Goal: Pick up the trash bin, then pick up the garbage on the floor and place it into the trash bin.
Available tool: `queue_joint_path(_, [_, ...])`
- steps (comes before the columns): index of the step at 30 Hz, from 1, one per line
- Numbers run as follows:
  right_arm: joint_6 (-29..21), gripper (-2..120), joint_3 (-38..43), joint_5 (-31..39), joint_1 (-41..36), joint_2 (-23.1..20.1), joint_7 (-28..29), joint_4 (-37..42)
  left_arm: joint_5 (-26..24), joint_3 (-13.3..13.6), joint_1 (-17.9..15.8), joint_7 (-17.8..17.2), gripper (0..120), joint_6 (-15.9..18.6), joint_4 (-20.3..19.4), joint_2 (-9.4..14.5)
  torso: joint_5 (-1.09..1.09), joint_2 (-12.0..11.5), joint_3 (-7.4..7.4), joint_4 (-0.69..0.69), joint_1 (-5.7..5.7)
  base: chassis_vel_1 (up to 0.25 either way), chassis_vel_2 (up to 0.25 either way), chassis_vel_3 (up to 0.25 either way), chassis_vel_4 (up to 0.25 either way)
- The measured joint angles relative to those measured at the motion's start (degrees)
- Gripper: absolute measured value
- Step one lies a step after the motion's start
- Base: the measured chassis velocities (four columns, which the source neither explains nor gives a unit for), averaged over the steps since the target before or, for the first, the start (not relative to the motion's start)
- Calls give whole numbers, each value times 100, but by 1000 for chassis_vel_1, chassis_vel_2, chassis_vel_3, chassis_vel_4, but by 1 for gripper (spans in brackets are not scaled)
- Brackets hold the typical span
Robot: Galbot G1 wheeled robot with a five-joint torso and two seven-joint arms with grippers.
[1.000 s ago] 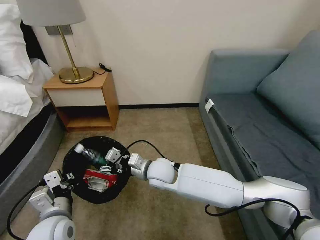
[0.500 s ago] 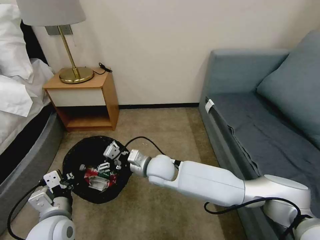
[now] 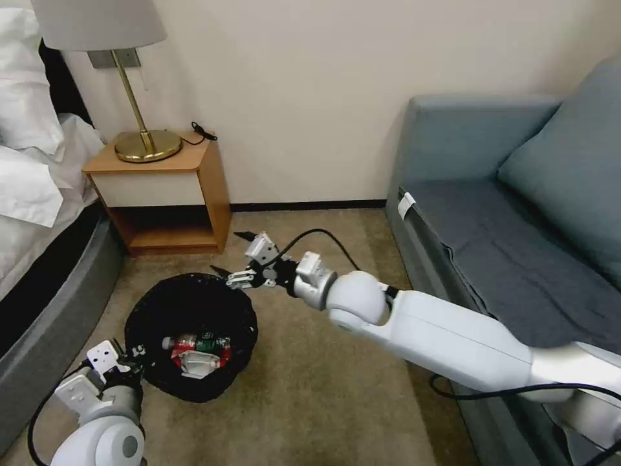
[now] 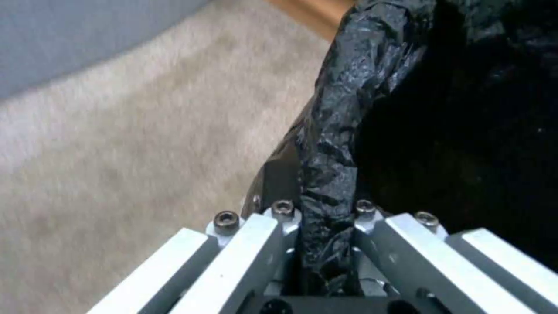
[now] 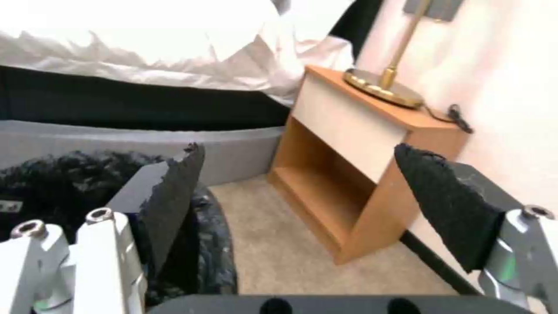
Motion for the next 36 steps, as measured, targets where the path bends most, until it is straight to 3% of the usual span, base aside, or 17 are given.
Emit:
queue_joint_path(9, [18,86,475,-68,-465,-482,0,397,-1104,-6,-162,-570,2,198,313,0,-2,0,0,-1,0,0,0,0,0])
queue_joint_path(14, [77,86,810,-195,-921,-714,-16,624,-1300,-2,-196,-707,2,275,496,0,-1,0,0,0,0,0,0,0,0])
queue_joint_path(36, [183,86,1858,-503,-2079,-1005,-44,1080,-1086,85,-253,-977,2,335,807,0,-1,0,0,0,0,0,0,0,0])
